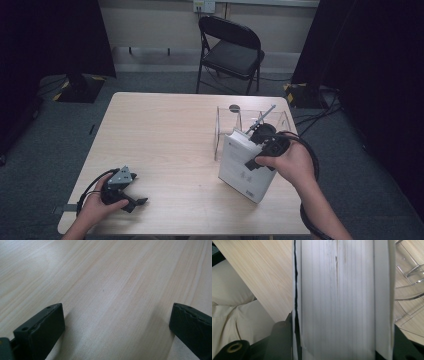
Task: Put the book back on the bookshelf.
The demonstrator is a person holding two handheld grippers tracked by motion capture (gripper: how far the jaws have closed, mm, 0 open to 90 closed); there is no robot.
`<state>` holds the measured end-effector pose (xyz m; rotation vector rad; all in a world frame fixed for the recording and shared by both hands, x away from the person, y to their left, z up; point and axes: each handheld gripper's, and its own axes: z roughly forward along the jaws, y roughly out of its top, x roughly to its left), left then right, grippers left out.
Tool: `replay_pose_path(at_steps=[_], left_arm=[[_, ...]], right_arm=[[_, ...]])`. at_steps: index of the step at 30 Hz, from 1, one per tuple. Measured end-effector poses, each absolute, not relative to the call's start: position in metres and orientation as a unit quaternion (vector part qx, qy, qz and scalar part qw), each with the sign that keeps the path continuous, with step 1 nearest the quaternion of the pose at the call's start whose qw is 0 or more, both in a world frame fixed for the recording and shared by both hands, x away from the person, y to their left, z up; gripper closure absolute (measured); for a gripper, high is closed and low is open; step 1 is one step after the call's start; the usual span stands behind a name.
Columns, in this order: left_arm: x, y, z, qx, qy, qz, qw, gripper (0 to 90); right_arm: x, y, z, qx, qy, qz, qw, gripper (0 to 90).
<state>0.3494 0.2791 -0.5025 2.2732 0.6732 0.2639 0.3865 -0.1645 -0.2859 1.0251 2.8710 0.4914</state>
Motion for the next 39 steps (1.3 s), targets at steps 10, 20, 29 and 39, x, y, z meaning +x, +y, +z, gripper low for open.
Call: replay_pose_path(at_steps=[10,20,29,39], left_arm=[[0.349,0.279,-0.503,0.885,0.263,0.103,0.370,0.0],[0.349,0.279,-0.503,0.883,0.263,0.104,0.374,0.0],[0.349,0.278,-0.504,0.882,0.265,0.104,0.376,0.0],[0.349,0.278,-0.504,0.882,0.265,0.104,0.376,0.0]], right_arm=[[0.385,-0.176,-0.286,0.344,0.926,0.150,0.030,51.7],[0.385,-0.192,-0.286,0.360,0.920,0.151,0.032,51.7],[0.385,-0.204,-0.287,0.377,0.913,0.154,0.038,51.7],[0.383,-0.220,-0.285,0.397,0.904,0.150,0.043,51.7]])
